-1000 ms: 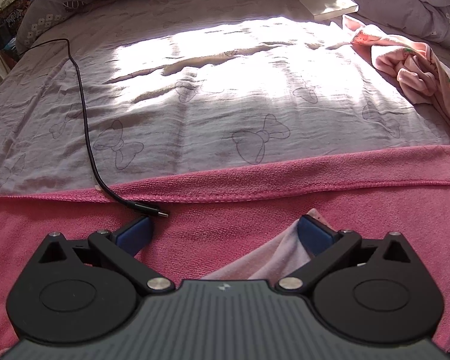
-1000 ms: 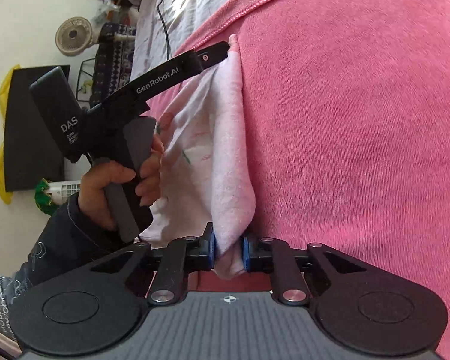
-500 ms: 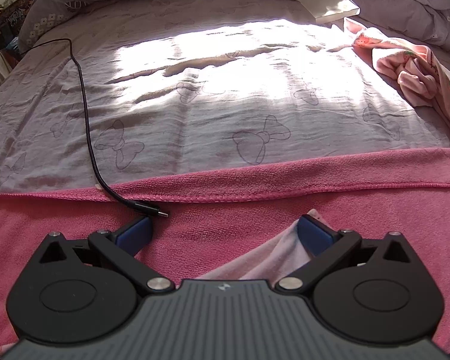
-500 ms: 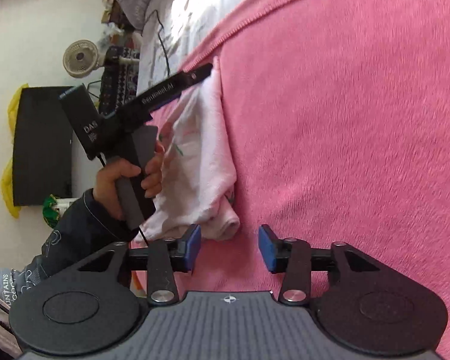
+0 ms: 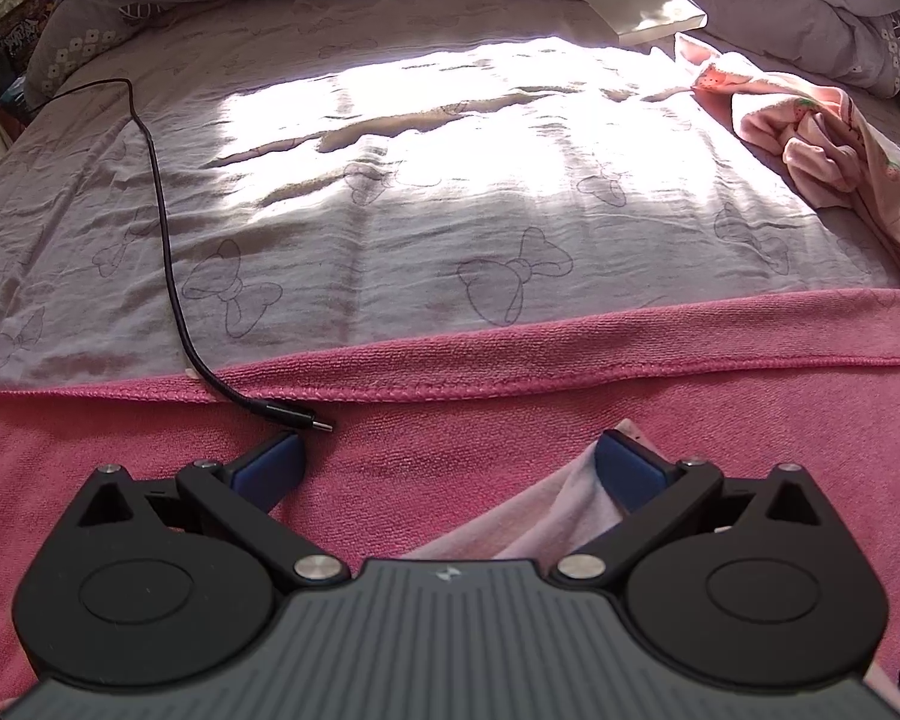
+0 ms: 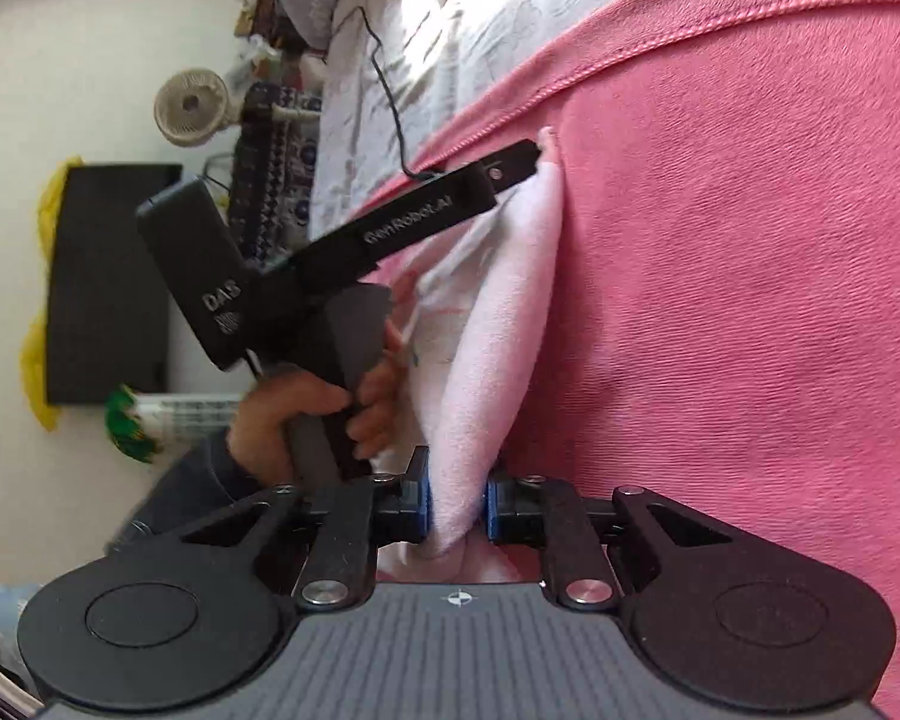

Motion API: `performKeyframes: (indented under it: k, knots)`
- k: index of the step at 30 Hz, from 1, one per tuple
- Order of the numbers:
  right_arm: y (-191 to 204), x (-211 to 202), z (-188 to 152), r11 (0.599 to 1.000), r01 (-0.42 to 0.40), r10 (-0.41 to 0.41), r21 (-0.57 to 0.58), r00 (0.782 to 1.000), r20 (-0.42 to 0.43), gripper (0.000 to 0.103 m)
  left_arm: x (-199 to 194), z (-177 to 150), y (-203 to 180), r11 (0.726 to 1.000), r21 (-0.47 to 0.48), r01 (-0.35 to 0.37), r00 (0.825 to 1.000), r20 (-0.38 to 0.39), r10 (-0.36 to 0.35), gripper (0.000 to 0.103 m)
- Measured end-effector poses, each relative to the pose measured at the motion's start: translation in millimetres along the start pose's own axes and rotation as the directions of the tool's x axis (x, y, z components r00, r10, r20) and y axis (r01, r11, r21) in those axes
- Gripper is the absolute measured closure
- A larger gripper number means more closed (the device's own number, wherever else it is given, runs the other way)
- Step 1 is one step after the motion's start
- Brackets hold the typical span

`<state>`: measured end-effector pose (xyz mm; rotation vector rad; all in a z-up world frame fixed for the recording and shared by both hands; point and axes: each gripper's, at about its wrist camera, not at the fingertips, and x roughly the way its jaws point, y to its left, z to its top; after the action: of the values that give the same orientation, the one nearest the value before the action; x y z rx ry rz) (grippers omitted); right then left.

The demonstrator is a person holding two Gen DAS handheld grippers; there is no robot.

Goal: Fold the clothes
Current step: 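Fold the held pants end over with the right gripper and lay it on the towel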

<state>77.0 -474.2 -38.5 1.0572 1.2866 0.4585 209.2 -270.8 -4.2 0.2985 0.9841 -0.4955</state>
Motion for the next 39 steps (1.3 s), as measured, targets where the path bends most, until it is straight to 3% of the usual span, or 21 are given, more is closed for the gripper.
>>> performKeyframes:
  k: [3,6,7,8,10,13,14,16,18,19,21,22,26,27,28,30,32,33,34,37,39]
  knots:
    - [-24,4,5,0.991,-0.055,0.059,0.121,0.998,-0.028,0.088,-1,2,0,1.000,0.004,0.001,1.000,-0.004,-0.001,0.000]
    - [-8,-8,8,0.996,-0.094,0.094,-0.009,0.996,-0.005,0.087,-3,8,6,1.000,0.002,0.018,1.000,-0.008,-0.018,0.000]
    - [-11,-6,9,0.998,-0.042,0.041,-0.045,0.999,-0.018,0.087,-7,9,8,1.000,-0.005,0.014,1.000,0.002,-0.014,0.000]
    - [-15,-4,9,0.997,0.016,-0.019,-0.080,0.999,-0.032,0.090,-14,10,12,1.000,-0.014,-0.004,1.000,0.026,0.004,0.004]
    - [-23,-4,9,0.999,-0.024,0.024,-0.027,1.000,-0.016,0.090,-35,12,22,0.996,-0.019,-0.084,0.991,0.106,0.085,0.004]
    - [-20,-3,6,0.998,-0.028,0.028,-0.062,1.000,0.001,0.089,-68,8,32,0.978,0.031,-0.208,0.954,0.227,0.195,0.005]
    - [-18,-2,4,0.996,-0.027,0.028,-0.088,1.000,0.003,0.089,-79,3,33,0.973,0.069,-0.222,0.944,0.264,0.197,0.005]
    - [-19,-1,6,0.995,-0.041,0.041,-0.087,0.999,-0.004,0.089,-100,-16,26,0.965,0.177,-0.194,0.944,0.301,0.135,0.005]
    - [-19,-1,8,0.994,-0.049,0.047,-0.093,0.999,-0.017,0.089,-110,-40,6,0.938,0.316,-0.144,0.958,0.280,0.053,0.003]
    - [-17,0,10,0.994,-0.047,0.044,-0.102,0.999,-0.027,0.089,-110,-54,-5,0.906,0.396,-0.148,0.964,0.262,0.043,0.003]
    - [-15,-1,14,0.992,-0.042,0.037,-0.120,0.998,-0.046,0.089,-100,-82,-17,0.813,0.525,-0.251,0.958,0.252,0.133,0.003]
    - [-14,-1,15,0.991,-0.043,0.037,-0.126,0.998,-0.051,0.089,-91,-95,-12,0.770,0.554,-0.316,0.946,0.249,0.209,0.003]
    - [-13,2,17,0.992,-0.051,0.044,-0.117,0.997,-0.057,0.089,-94,-100,63,0.833,0.376,-0.405,0.914,0.177,0.364,0.002]
    - [-12,2,17,0.992,-0.049,0.042,-0.118,0.998,-0.056,0.089,-98,-99,83,0.838,0.336,-0.429,0.903,0.153,0.401,0.002]
    - [-15,-1,17,0.992,-0.048,0.041,-0.116,0.998,-0.056,0.089,-101,-101,99,0.807,0.332,-0.489,0.872,0.148,0.467,0.002]
    - [-19,-4,16,0.993,-0.043,0.037,-0.109,0.998,-0.057,0.089,-106,-109,130,0.714,0.338,-0.613,0.784,0.148,0.603,0.003]
    - [-16,-4,16,0.995,-0.024,0.018,-0.097,0.998,-0.059,0.088,-114,-117,155,0.677,0.334,-0.656,0.742,0.120,0.660,0.004]
    - [-13,-4,16,0.996,-0.010,0.005,-0.090,0.998,-0.060,0.086,-121,-119,164,0.679,0.313,-0.664,0.735,0.106,0.670,0.004]
    - [-7,-5,15,0.996,0.012,-0.017,-0.091,0.998,-0.055,0.083,-129,-121,169,0.692,0.284,-0.663,0.738,0.098,0.667,0.004]
    - [23,-18,10,0.977,0.119,-0.118,-0.174,0.993,0.015,0.065,-166,-130,161,0.798,0.205,-0.566,0.824,0.130,0.551,0.005]
    - [46,-32,0,0.932,0.254,-0.232,-0.259,0.966,0.111,0.059,-180,-140,140,0.840,0.227,-0.493,0.869,0.170,0.464,0.005]
